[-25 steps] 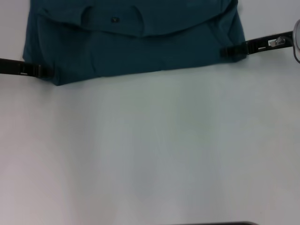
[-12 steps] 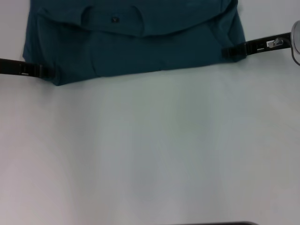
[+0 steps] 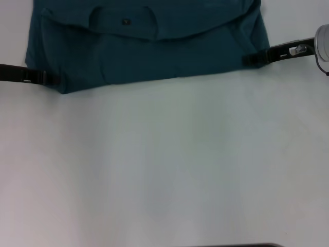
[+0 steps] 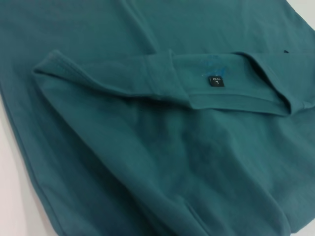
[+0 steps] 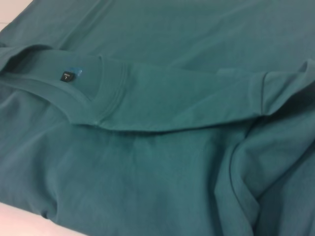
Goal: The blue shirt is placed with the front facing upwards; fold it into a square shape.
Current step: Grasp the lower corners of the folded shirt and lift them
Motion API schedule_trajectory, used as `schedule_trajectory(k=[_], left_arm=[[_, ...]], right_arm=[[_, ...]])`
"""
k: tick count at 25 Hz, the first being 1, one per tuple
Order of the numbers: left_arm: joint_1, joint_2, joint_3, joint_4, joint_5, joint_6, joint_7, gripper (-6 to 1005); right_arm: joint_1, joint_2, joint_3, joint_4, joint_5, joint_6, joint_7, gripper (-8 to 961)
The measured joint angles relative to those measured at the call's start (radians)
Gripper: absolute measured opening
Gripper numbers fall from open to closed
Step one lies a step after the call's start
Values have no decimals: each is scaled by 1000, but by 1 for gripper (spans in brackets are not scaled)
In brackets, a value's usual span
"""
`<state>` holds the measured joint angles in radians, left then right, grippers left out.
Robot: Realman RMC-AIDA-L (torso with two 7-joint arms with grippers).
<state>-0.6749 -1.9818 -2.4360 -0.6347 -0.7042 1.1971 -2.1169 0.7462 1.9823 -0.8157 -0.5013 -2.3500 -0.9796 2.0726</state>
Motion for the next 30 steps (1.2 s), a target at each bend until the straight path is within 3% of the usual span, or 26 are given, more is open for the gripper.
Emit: schedule_trajectory(k=[11,13,18,30], left_arm=[[-4,0,0,-1,0,-3,1,-1],[-5,0,0,-2,0,-3,0,-1],[-5,0,0,-2,-2,-4,0,-1],[-5,0,0,-2,-2,-4,0,-1]], right_arm=[[1,1,0,4,0,17,-2,596],[1,1,-1,7,0,22,-2,409],[2,1,-13,9,0,25,-2,378],[5,1,-26,12,0,29,-2,152]])
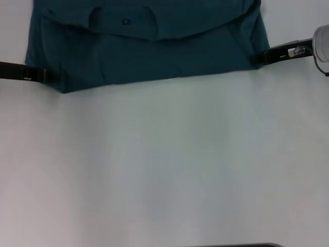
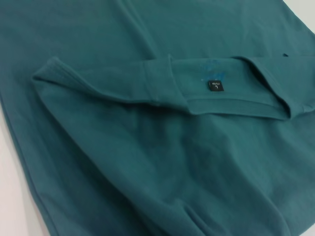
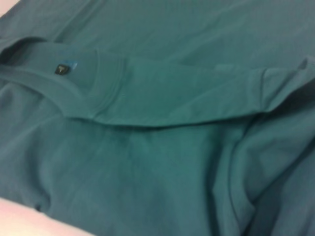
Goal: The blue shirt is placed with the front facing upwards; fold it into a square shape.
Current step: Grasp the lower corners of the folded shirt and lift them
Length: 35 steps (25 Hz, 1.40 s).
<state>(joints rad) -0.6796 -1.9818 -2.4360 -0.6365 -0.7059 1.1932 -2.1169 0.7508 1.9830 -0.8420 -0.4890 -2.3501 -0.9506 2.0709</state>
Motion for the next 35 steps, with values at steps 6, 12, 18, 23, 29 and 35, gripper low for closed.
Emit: schedule_trajectory(k=[6,12,18,23,29,35], left_arm=[[0,0,-2,-1,-2,-1,0,-1],[0,2,-2,-2,-3,0,0,-1],[0,7,-7,-2,-1,9,-6,-1],[3,10,-8,-2,-1,11,-12,-1],[3,12,-6,0,0,28,-20,-1],[10,24,-6,3,0,48,-31,-1]], right_arm=[[16,-3,-23,25,0,-3,4,86],[12,-4,-18,16,3,-13,6,16],[-5,-17,16,-18,12,-62,9,19],[-13,-26,45,-36,12,-100,12,21],[-15,-39,49,-33,6,-116,43,24],[-27,-53,49,-36,3,-150,76,26]])
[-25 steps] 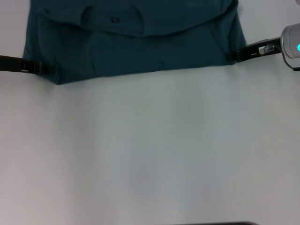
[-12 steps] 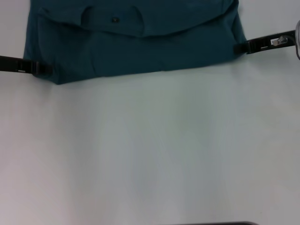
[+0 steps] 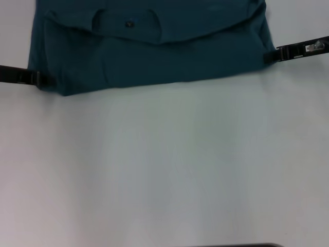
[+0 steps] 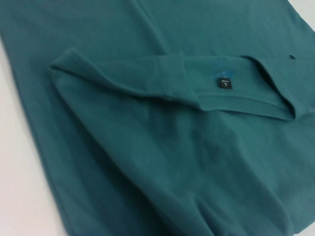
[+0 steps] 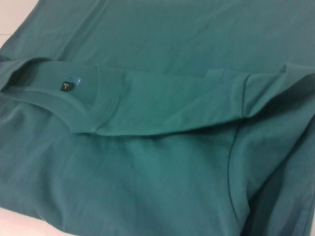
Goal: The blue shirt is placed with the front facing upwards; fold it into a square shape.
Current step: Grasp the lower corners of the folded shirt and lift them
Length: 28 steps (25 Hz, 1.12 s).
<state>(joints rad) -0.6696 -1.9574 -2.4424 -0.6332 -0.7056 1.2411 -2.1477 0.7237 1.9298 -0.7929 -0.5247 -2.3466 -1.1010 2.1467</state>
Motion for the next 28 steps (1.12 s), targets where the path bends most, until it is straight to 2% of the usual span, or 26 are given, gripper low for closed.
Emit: schedule_trajectory(k=[13,21,28], left_arm=[[43,34,-2,-16,-3,132,-1,1],[75,37,-5,-77,-1,269,1,0],[99,50,-10,-100,2,314,-9,0]], right_arm=[[-27,-20,17,-31,3,-95,2,32],[-52,-33,20,-47,3,-163,-6,36],[-92,-35,32,-89,4,-217,-10,39]])
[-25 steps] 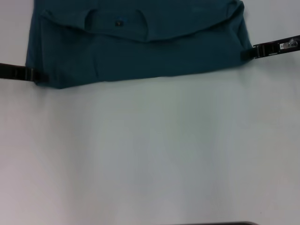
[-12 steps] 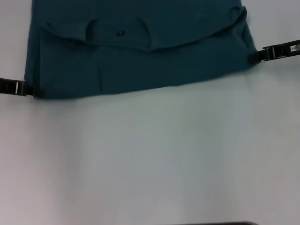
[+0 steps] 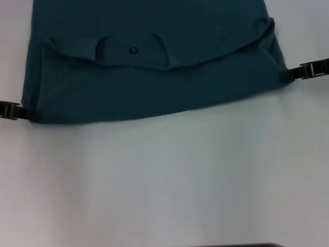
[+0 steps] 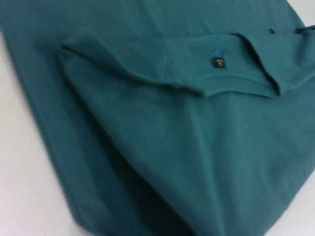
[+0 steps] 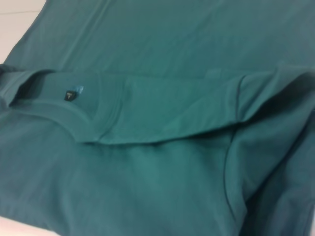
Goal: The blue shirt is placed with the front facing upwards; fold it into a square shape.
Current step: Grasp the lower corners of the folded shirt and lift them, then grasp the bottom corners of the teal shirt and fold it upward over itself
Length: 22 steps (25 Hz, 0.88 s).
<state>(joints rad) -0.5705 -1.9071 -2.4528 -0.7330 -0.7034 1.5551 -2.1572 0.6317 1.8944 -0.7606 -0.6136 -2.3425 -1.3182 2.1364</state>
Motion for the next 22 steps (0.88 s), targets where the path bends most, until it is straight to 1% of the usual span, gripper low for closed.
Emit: schedule_trajectory(k=[4,10,15,18,22], left_arm=[[8,5,0,1,4,3,-5,0],[17,5,0,0,5,23,-5,0],[19,5,-24,-3,1,74,9,0],[19,1,-47,-8,-2,112,25,0],[24,-3,-55,-10,-2,150,43,0]], right_arm=[[-14,-2,13,-9,1,-12,0,41],[-18,-4,15,-9,-2,-24,-8,44],[-19,-5,43,-9,0,-66,-42,46],[-22,-5,65,-9,0,-97,-60,48],[-28,-5,76,-9,1,-123,-73,49]])
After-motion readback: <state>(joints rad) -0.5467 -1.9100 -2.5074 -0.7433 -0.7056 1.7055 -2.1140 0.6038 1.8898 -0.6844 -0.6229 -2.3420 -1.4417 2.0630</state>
